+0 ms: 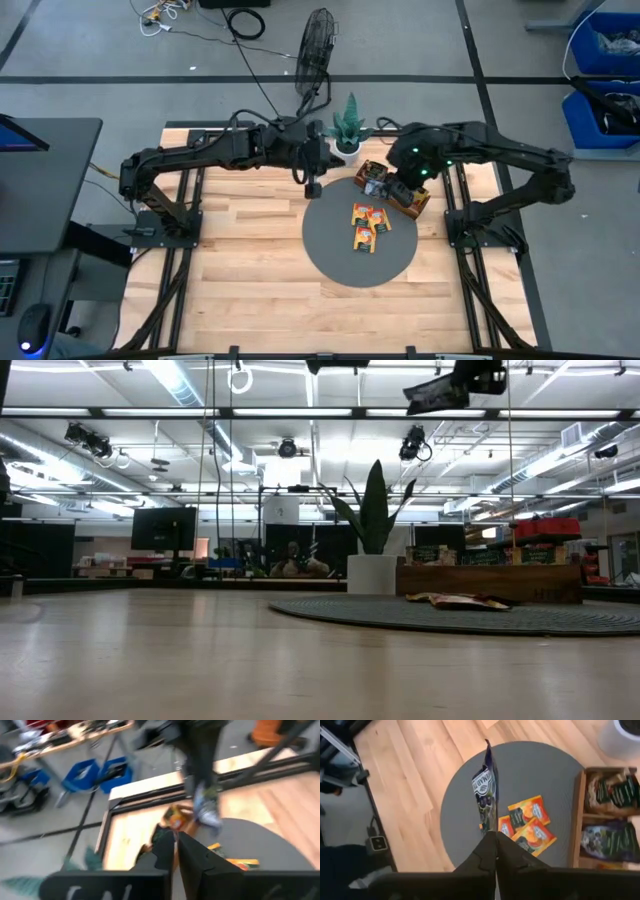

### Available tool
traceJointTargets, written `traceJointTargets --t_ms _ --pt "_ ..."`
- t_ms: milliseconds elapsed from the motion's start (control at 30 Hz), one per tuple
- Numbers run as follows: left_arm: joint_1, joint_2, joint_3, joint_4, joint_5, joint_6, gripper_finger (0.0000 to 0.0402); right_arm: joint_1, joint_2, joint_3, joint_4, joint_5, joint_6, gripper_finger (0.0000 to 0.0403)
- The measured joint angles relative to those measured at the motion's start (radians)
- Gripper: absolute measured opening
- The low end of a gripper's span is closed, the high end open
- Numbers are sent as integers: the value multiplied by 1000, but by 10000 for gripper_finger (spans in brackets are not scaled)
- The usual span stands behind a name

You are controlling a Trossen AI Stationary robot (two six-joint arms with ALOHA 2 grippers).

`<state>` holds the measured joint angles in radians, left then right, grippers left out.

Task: Pick & Place Tea
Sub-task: Put the purple tea bag into the wooden organizer

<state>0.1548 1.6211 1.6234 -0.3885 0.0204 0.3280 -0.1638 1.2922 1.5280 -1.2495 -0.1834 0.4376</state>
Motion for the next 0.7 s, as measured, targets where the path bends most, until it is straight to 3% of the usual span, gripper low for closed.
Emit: traceJointTargets --t_ms 167,433,700 --pt "-2 11 2 4 77 14 87 0 82 51 4 8 -80 0" --pt "-2 62 2 15 109 -112 201 0 140 111 66 11 -153 0" --pt "-2 96 1 33 137 -161 221 0 150 115 98 11 -168 0"
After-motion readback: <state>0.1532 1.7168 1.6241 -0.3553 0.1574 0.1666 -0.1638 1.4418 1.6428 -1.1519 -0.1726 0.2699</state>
